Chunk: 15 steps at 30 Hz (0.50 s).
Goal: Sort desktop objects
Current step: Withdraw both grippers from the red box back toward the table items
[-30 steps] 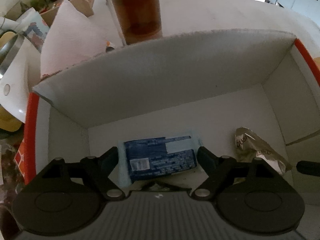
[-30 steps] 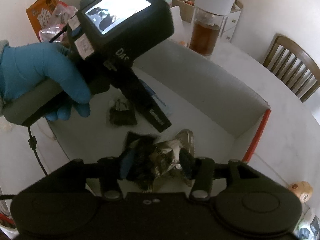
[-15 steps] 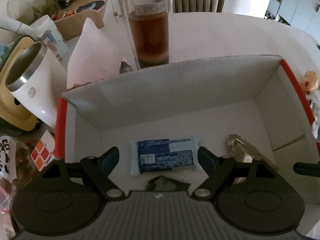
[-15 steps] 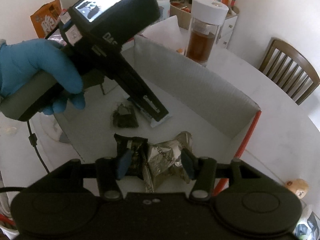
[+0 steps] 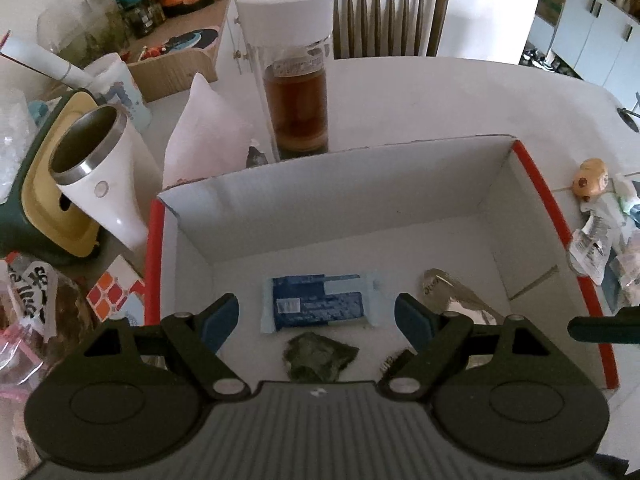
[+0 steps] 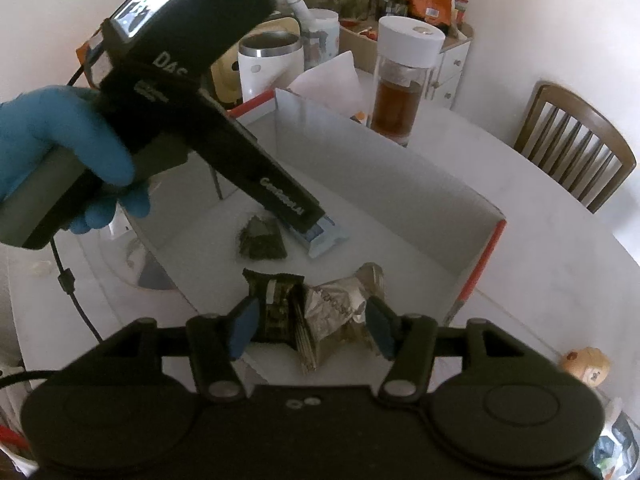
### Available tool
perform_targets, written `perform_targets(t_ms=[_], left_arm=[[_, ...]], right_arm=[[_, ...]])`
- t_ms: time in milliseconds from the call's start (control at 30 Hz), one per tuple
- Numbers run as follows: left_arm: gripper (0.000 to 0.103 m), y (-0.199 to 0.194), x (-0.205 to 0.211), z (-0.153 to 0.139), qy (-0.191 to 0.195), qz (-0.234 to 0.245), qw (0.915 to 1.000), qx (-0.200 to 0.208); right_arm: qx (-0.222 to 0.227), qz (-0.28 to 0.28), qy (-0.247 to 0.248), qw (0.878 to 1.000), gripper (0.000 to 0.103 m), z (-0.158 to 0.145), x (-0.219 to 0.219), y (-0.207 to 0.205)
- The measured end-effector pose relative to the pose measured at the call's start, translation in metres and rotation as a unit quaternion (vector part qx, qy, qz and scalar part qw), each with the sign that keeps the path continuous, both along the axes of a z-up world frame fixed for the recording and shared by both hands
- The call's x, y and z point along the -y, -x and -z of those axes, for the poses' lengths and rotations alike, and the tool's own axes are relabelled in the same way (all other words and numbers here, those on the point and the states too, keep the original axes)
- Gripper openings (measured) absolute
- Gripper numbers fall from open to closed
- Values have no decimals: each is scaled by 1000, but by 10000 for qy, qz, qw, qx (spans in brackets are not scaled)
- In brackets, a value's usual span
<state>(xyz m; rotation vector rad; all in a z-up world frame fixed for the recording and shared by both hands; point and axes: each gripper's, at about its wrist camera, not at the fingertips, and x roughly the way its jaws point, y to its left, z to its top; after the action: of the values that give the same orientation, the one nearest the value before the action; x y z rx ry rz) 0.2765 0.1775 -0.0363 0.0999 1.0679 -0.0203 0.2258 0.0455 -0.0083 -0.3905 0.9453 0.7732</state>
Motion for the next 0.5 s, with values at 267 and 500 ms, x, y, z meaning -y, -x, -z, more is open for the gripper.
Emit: perform_targets(t_ms=[267, 500], left_arm=[[85, 21, 9, -18, 67, 105, 9998, 162], [85, 43, 21, -37, 58, 208, 9990, 394]], right_arm=[[79, -58, -124, 9999, 59, -17, 15, 14], [61, -18, -230, 9997, 59, -29, 35, 25]])
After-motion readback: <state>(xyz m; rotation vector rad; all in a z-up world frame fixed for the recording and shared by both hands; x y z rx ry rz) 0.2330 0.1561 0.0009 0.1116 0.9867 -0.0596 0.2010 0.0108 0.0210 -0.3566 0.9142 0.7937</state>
